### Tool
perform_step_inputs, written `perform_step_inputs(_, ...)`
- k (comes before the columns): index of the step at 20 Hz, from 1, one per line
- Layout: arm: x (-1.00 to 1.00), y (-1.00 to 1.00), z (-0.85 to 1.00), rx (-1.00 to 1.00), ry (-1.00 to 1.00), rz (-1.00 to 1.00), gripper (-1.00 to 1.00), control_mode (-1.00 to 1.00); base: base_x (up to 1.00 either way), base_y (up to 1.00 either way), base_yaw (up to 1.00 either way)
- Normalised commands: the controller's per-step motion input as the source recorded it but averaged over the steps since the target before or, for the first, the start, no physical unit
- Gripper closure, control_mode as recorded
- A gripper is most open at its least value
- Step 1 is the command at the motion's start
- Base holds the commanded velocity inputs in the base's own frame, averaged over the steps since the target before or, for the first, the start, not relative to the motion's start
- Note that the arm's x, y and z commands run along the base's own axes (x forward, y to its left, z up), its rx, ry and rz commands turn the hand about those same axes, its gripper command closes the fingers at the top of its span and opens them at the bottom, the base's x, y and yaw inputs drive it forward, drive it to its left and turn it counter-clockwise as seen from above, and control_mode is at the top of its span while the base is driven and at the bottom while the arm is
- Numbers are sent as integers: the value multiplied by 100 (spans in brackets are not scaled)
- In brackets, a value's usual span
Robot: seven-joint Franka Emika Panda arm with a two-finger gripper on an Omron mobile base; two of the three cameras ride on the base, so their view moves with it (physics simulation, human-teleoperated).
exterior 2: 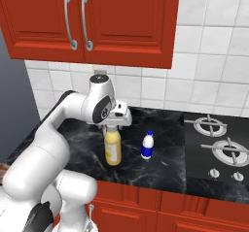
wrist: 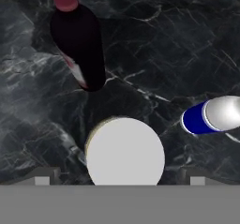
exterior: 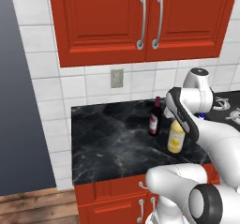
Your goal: Place the drinks on the dining counter in a tight cluster.
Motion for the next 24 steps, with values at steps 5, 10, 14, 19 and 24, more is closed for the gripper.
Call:
perform_step_inputs(5,18,0,-3,0,0,2,-100,-100,0,0,0)
perform_step_inputs(10,8,0,-6,0,0,0,-100,-100,0,0,0)
perform_step_inputs(14,-3,0,-14,0,7,0,100,-100,0,0,0)
perform_step_inputs(19,0,-4,-11,2,2,0,100,-100,0,0,0)
perform_step_inputs(24,-25,-2,36,3,-1,4,100,-100,0,0,0)
